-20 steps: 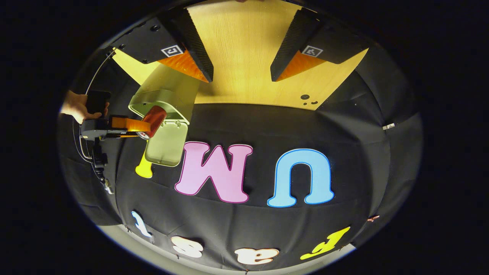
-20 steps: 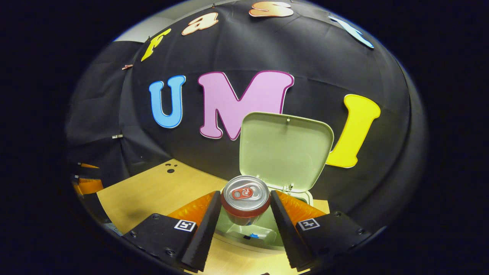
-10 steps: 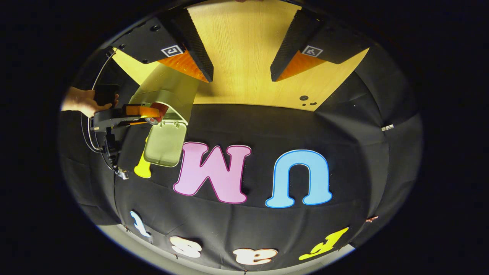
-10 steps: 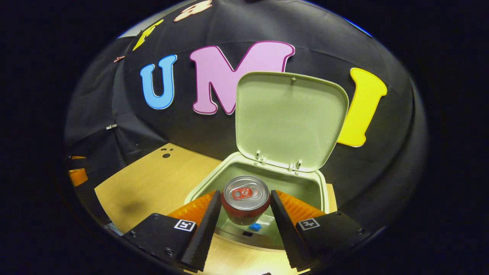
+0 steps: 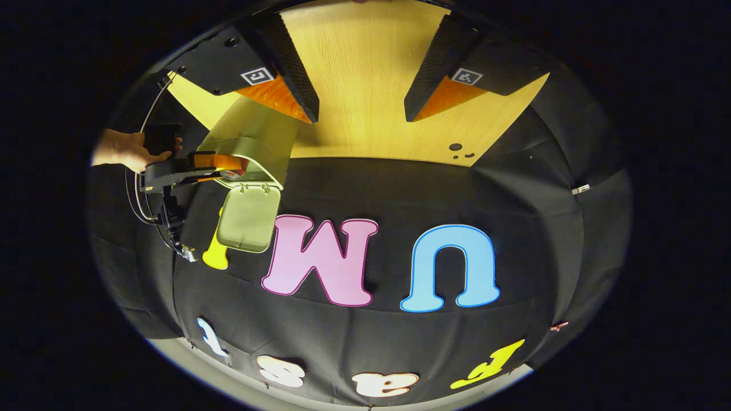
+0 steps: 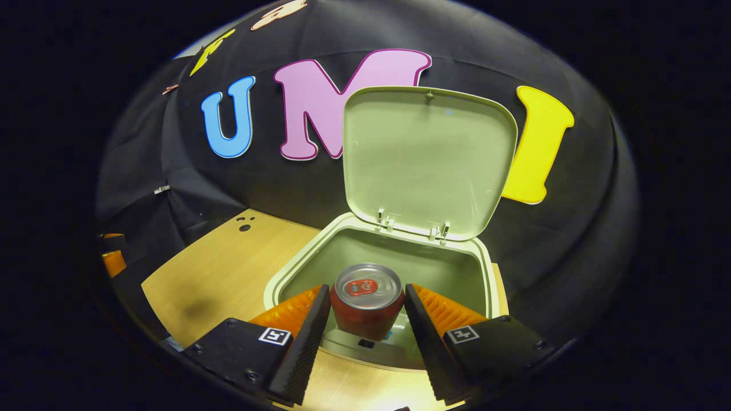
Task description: Press the lid of the desktop garbage bin to open it, pick up the crumpled paper on the desktop and throw it into the bin, then pick up the pop can on the desktop and drop it into the bin, and finally close the garbage bin lid.
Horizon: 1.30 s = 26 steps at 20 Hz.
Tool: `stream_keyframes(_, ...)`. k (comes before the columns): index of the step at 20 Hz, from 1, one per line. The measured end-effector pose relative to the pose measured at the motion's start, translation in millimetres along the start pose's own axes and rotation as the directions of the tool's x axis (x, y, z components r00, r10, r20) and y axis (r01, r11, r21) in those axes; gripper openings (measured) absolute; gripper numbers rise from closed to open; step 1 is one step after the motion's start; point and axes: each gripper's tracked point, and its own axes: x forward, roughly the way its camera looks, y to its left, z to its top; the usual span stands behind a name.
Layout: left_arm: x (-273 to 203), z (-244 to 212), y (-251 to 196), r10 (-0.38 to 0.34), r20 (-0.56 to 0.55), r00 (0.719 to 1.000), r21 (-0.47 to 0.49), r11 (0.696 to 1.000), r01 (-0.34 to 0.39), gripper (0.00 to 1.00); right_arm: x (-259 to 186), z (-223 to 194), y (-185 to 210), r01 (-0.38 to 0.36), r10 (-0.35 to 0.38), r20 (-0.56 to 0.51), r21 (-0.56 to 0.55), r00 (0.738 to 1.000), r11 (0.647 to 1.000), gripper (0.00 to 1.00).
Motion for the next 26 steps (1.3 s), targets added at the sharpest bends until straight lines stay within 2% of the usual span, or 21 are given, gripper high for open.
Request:
stream_keyframes(4,0.5,-0.1,0.2,-0.001,0.001,1.0,-0.001,1.0,0.001,0.96,-0.7,2.7,1.2,0.002,-0.002,0.006,-0.003,1.0,1.0,0.81)
stream_keyframes(7,0.8,-0.5,3.0,0.004,0.0,1.0,-0.001,1.0,-0.004,0.96,-8.7,19.3,5.2,-0.001,0.001,0.052,0.002,0.999,1.0,0.81)
stream_keyframes(10,3.3,-1.7,5.4,0.006,-0.002,1.0,-0.01,1.0,-0.006,0.96,-22.0,77.8,6.0,-0.005,0.002,0.177,0.017,0.984,1.0,0.81)
stream_keyframes(12,4.7,-0.3,5.9,0.004,0.0,1.0,-0.013,1.0,-0.004,0.96,-31.9,112.4,12.1,-0.043,0.031,0.251,0.043,0.968,0.998,0.81)
stream_keyframes(14,5.9,0.2,4.1,-0.001,0.002,1.0,-0.015,1.0,0.001,0.96,-41.3,145.1,7.5,-0.038,0.021,0.324,0.047,0.946,0.998,0.81)
stream_keyframes(19,10.3,2.0,3.0,-0.011,0.007,1.0,-0.021,1.0,0.011,0.96,-50.1,197.7,-11.8,0.063,-0.06,0.437,0.008,0.898,0.998,0.84)
stream_keyframes(23,14.0,3.9,5.0,-0.012,0.011,1.0,-0.022,1.0,0.012,0.96,-48.0,227.8,-27.2,0.131,-0.132,0.502,0.039,0.855,0.991,0.84)
stream_keyframes(26,17.7,3.8,7.9,-0.009,0.01,1.0,-0.024,1.0,0.01,0.96,-38.7,239.2,-34.2,0.163,-0.165,0.526,0.049,0.834,0.985,0.88)
